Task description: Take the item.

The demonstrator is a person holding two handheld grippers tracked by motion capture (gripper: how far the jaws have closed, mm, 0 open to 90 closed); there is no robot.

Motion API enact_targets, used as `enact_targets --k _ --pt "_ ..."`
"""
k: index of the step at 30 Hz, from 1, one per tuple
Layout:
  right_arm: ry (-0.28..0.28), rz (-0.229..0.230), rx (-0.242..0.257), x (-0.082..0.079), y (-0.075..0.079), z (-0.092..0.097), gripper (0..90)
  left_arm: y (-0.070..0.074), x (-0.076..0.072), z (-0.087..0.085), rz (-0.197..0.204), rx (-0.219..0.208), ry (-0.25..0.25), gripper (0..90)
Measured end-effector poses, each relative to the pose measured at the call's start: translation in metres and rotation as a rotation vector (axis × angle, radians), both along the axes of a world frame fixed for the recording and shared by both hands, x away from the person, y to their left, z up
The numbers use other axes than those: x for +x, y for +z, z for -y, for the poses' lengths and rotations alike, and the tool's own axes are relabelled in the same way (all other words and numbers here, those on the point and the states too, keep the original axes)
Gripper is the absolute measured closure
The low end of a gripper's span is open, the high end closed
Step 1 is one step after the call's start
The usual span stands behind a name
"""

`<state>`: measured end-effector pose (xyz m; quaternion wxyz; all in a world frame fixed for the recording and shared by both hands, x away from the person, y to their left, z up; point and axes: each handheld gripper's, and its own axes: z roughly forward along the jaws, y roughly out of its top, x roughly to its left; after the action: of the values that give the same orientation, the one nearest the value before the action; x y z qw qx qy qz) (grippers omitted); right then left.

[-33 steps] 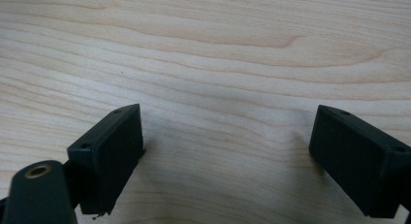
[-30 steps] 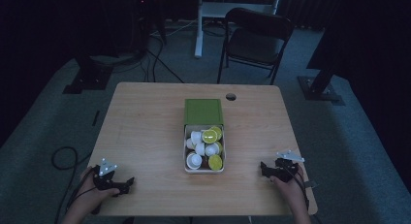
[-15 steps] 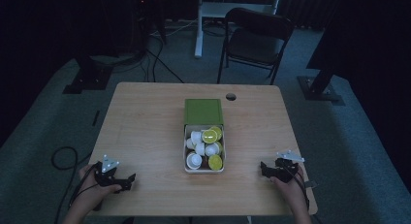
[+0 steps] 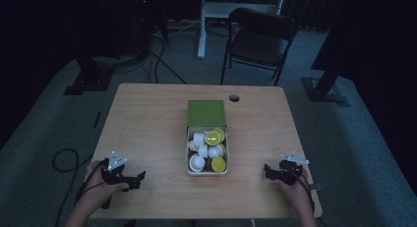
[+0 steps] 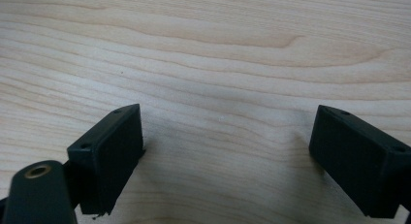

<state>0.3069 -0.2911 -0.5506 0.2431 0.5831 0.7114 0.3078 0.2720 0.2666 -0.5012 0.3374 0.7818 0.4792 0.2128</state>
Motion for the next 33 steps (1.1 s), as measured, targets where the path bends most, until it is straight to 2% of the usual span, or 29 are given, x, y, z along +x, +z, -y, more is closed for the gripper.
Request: enact_targets --k 6,11,19,23,28,33 --pt "0.000 0.000 0.000 0.000 0.000 0.000 11.7 0.009 0.003 0.012 0.000 -0.003 -0.052 0.0" --pt "0.000 0.000 0.000 0.000 0.000 0.000 11.7 0.016 0.005 0.022 0.008 -0.022 -0.080 0.0" --pt "0.000 0.000 0.000 0.000 0.000 0.000 11.7 0.023 0.008 0.039 -0.003 -0.036 -0.128 0.0" --pt "0.001 0.000 -0.001 0.000 0.000 0.000 11.7 0.026 0.009 0.048 0.005 -0.034 -0.147 0.0" --pt "0.001 0.000 0.000 0.000 0.000 0.000 11.7 0.032 0.010 0.057 0.017 -0.063 -0.163 0.1" --pt "0.001 0.000 -0.001 0.000 0.000 0.000 11.7 0.039 0.011 0.069 0.030 -0.058 -0.193 2.0"
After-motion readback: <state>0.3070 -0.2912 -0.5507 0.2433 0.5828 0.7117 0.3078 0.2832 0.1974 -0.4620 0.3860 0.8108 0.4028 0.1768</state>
